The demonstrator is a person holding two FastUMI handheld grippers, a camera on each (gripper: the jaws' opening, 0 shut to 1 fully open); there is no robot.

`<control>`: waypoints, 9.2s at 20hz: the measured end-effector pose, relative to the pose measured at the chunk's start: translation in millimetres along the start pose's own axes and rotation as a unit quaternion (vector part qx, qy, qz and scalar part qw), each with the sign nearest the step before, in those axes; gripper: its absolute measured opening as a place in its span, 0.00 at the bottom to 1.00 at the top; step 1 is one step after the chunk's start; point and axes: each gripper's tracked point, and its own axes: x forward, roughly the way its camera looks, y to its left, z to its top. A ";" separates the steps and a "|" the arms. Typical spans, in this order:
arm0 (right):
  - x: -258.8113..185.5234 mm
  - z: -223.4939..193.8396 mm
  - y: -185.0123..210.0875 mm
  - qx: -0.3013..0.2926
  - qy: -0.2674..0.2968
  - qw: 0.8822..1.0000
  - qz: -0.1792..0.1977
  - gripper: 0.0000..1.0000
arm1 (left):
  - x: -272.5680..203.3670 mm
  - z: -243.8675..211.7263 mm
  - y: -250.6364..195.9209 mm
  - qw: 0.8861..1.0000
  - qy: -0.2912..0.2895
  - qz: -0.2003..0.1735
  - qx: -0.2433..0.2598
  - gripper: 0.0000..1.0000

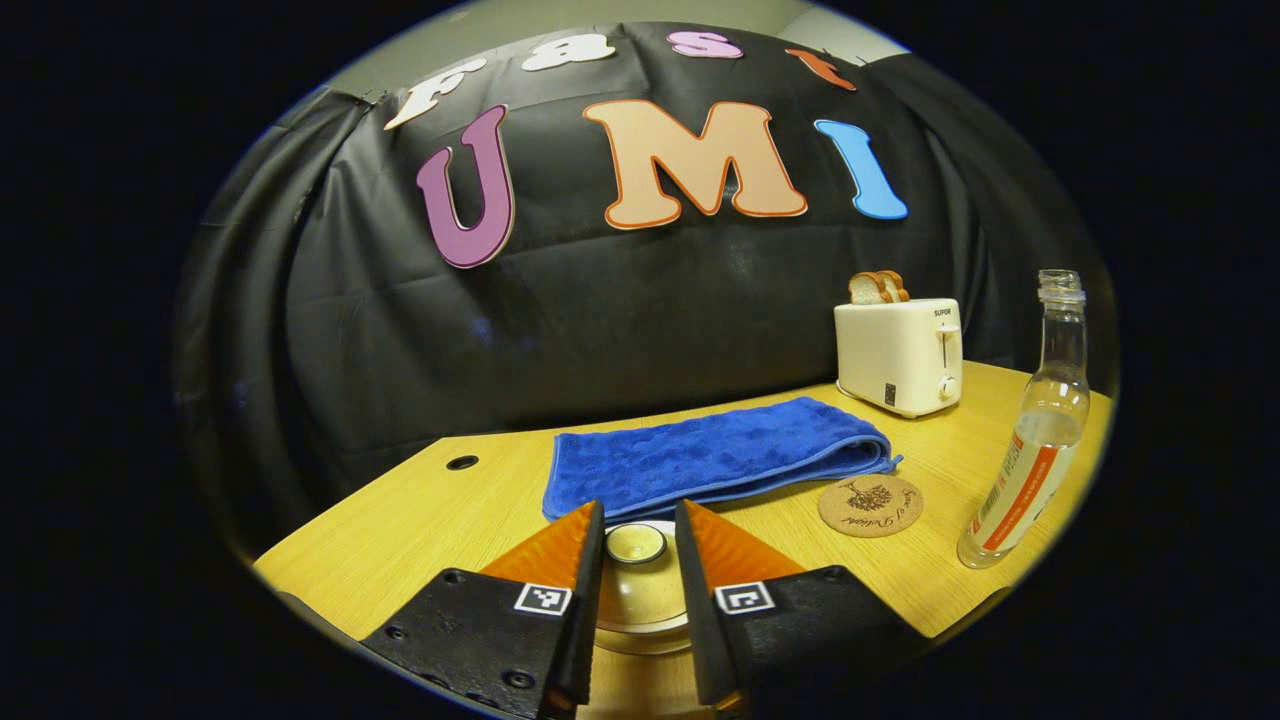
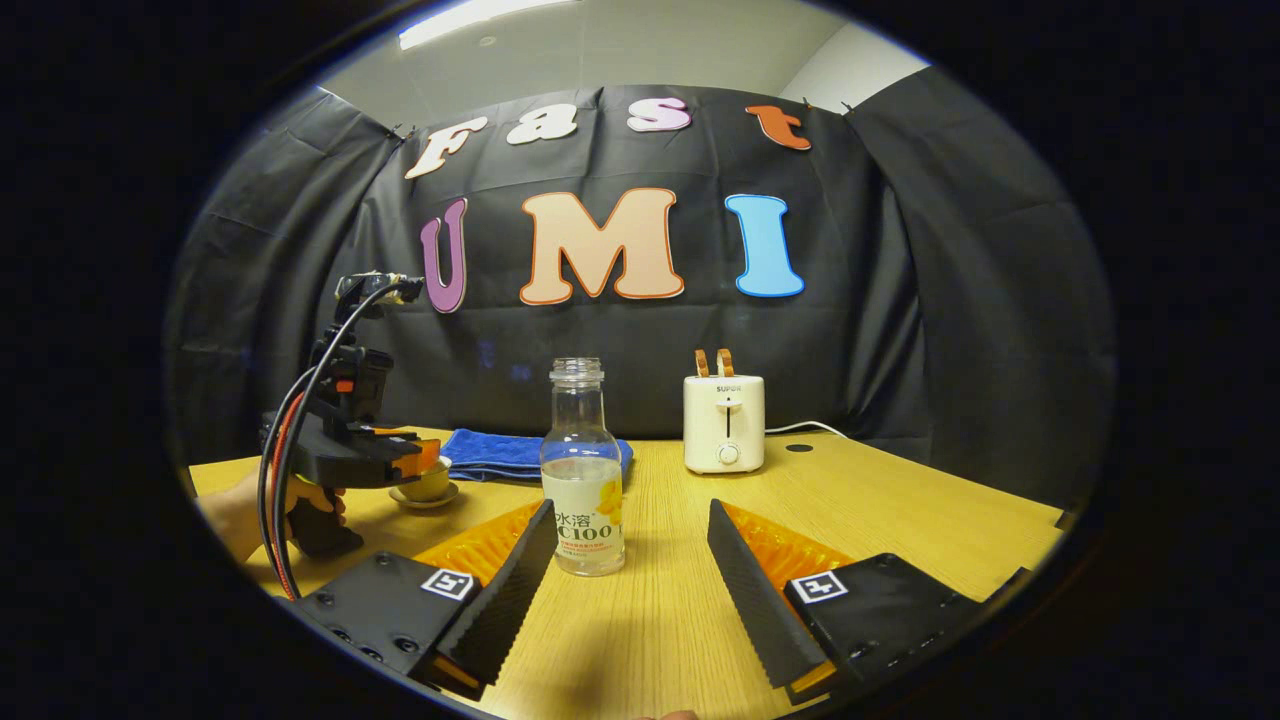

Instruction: Open the teacup lid with one hand, grasp the water bottle and pour water into the teacup with the other hand; after pouring, place the water bottle on the coaster and then close the teacup lid.

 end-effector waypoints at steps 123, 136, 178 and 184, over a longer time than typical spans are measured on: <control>173.5 -14.1 220.8 -0.843 -0.117 0.517 0.093 0.77 | -134.9 -13.9 89.5 0.995 -0.069 0.014 -0.075 0.19; 174.2 -4.7 226.3 -0.869 -0.131 0.467 0.092 0.77 | -134.6 -13.7 90.3 0.995 -0.069 0.016 -0.075 0.20; 212.1 12.8 121.1 -0.122 0.003 0.984 0.131 0.79 | -136.1 -14.5 93.7 0.995 -0.066 0.025 -0.075 0.20; 217.9 11.3 113.1 -0.051 -0.012 0.991 0.119 0.77 | -136.3 -15.1 94.7 0.995 -0.066 0.026 -0.075 0.20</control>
